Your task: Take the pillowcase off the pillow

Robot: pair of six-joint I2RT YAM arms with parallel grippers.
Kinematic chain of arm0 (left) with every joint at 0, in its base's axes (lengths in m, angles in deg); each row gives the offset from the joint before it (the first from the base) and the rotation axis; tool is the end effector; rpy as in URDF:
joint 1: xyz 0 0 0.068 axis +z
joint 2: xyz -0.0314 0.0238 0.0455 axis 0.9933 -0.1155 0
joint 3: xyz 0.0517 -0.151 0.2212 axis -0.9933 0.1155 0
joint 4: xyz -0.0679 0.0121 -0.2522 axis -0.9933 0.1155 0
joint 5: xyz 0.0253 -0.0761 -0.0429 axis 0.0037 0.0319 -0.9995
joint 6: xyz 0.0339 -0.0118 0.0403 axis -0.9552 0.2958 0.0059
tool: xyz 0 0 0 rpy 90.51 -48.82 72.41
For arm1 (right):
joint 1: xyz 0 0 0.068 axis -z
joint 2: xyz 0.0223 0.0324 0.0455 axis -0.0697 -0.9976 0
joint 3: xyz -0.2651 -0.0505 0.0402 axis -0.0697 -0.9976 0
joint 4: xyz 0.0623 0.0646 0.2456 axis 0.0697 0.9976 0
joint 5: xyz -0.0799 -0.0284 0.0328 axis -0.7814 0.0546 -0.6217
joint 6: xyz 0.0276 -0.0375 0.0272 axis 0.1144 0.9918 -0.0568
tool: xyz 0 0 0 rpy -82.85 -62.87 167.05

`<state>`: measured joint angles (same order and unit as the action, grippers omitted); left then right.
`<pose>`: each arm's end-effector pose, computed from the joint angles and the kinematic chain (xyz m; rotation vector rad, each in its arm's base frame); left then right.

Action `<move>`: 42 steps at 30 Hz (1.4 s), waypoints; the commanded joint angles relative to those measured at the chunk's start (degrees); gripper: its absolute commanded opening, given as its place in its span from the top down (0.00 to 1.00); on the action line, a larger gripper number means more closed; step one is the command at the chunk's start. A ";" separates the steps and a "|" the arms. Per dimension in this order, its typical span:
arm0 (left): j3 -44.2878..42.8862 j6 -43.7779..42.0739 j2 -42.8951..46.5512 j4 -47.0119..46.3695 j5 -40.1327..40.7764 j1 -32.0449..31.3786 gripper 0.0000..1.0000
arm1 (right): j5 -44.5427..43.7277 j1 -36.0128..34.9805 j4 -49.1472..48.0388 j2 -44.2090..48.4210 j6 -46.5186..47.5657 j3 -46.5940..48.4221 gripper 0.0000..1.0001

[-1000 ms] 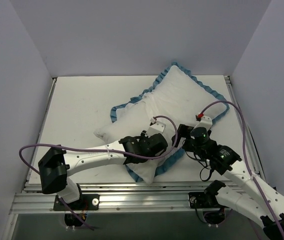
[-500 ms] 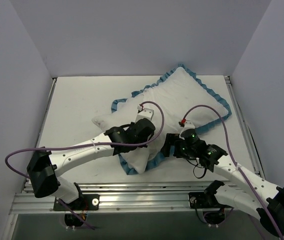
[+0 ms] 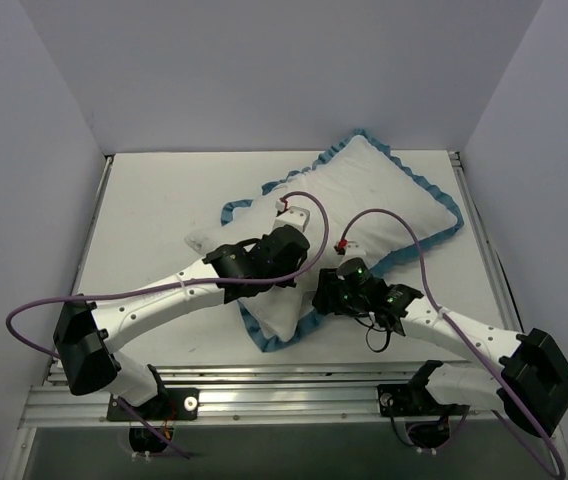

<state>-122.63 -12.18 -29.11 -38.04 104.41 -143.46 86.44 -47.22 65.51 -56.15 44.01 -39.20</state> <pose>0.1758 -0.2753 0.3192 0.3849 2.2752 -0.2945 0.1745 0.1643 0.2135 -0.1786 2.2389 0.7829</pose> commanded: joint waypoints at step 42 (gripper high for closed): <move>5.15 5.24 26.72 11.72 -19.11 7.97 0.03 | 10.65 42.88 13.52 15.07 2.71 14.09 0.20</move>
<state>-109.73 -3.52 -1.29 -25.95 84.24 -136.38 99.95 -2.52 77.01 -44.48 45.69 -29.24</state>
